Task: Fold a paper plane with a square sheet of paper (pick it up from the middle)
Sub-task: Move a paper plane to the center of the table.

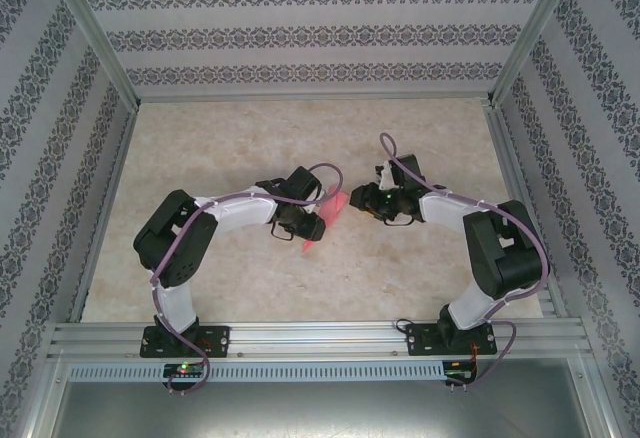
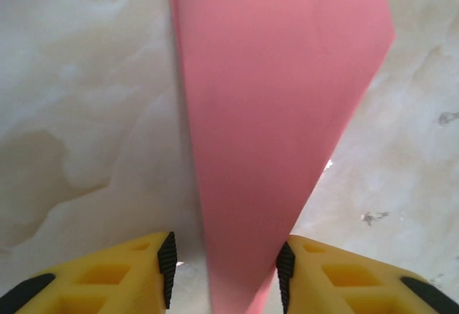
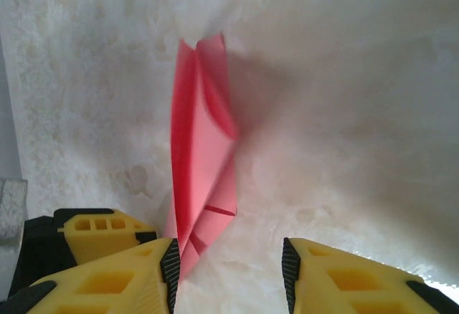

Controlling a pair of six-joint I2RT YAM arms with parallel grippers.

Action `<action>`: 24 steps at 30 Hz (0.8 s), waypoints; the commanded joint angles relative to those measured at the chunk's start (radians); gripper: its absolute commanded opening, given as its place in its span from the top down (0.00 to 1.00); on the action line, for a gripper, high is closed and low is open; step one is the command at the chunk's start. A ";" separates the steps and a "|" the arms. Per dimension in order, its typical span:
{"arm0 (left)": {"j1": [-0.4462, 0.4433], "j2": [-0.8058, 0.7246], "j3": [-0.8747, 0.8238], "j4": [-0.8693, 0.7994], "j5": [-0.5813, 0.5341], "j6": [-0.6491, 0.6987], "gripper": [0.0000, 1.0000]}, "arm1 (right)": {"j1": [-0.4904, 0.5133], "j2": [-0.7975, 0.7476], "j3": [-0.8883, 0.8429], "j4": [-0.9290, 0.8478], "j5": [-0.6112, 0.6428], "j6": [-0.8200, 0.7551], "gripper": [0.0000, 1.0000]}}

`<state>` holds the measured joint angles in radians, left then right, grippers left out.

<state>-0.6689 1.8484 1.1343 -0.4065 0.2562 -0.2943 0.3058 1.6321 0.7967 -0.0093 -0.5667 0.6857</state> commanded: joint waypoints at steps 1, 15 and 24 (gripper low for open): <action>-0.014 -0.003 0.018 -0.039 -0.056 0.008 0.58 | 0.021 -0.013 -0.013 0.020 -0.018 0.021 0.56; -0.007 -0.068 -0.001 -0.041 -0.003 0.005 0.62 | 0.107 0.036 -0.025 0.107 -0.027 0.098 0.55; 0.003 -0.053 -0.007 -0.034 0.021 0.017 0.64 | 0.107 0.019 -0.040 0.101 -0.027 0.099 0.54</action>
<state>-0.6678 1.8072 1.1347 -0.4122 0.2584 -0.2943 0.4084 1.6604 0.7757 0.0792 -0.5888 0.7803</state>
